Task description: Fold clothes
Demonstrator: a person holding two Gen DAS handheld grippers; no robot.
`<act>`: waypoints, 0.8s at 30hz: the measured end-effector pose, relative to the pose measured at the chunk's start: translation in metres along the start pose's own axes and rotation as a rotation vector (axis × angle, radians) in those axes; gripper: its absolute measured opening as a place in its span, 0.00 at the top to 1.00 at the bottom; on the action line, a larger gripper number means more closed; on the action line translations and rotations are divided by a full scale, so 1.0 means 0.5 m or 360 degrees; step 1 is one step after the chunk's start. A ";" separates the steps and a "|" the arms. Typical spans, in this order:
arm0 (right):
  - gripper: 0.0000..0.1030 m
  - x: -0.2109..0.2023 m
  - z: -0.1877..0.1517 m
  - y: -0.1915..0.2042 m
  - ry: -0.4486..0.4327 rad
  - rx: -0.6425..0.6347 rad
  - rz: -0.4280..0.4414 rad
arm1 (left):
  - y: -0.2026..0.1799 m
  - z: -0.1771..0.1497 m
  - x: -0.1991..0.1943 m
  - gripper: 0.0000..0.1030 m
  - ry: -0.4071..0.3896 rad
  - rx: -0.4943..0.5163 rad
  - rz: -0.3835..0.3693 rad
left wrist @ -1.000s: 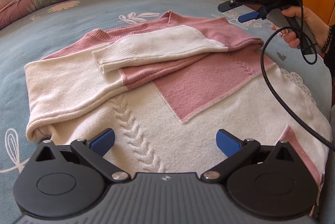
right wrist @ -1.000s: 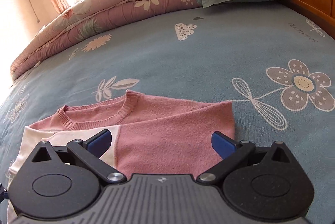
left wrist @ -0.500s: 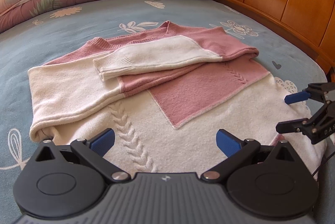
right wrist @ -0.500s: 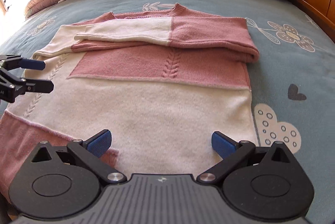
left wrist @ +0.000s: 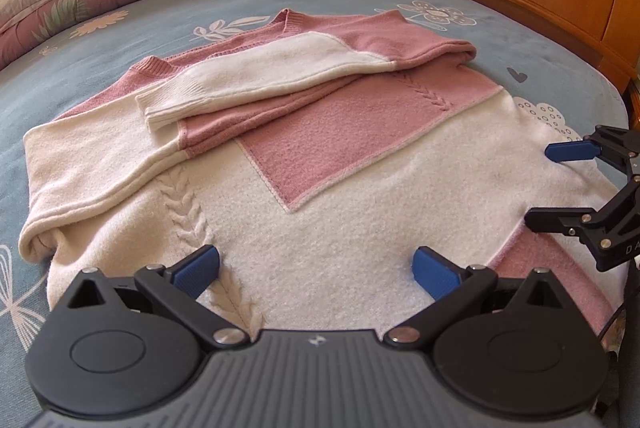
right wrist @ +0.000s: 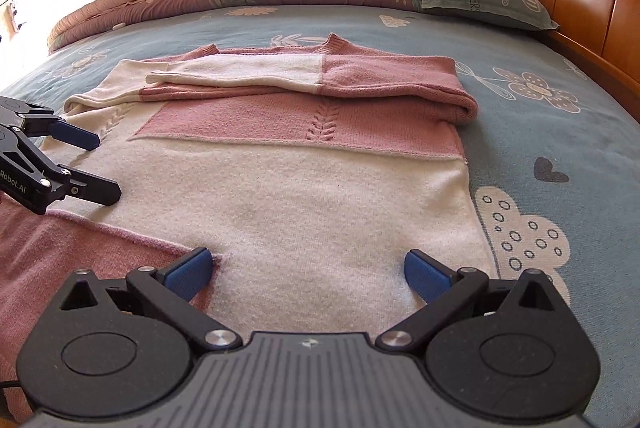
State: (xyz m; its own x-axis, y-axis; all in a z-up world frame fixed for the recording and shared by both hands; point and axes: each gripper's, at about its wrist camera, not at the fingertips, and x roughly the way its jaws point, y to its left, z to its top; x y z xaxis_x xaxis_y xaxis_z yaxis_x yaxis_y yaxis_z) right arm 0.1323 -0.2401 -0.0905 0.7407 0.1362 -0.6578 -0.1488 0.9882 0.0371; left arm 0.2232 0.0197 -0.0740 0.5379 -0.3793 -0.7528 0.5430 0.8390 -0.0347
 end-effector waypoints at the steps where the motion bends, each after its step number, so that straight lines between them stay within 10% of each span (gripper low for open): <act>1: 0.00 -0.001 -0.002 0.000 -0.0019 0.0001 0.0000 | 0.001 -0.001 0.000 0.01 -0.0003 -0.0001 -0.0005; 24: 0.00 -0.012 0.001 -0.009 0.0044 -0.0074 0.0057 | -0.036 0.005 -0.021 0.01 -0.0008 -0.0106 0.0205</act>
State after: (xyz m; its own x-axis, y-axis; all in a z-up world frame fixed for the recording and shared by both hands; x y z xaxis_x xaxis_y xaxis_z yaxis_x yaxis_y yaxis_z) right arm 0.1288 -0.2451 -0.0861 0.7161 0.1688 -0.6773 -0.2057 0.9783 0.0263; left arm 0.2095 0.0077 -0.0636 0.6037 -0.2687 -0.7506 0.4252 0.9049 0.0181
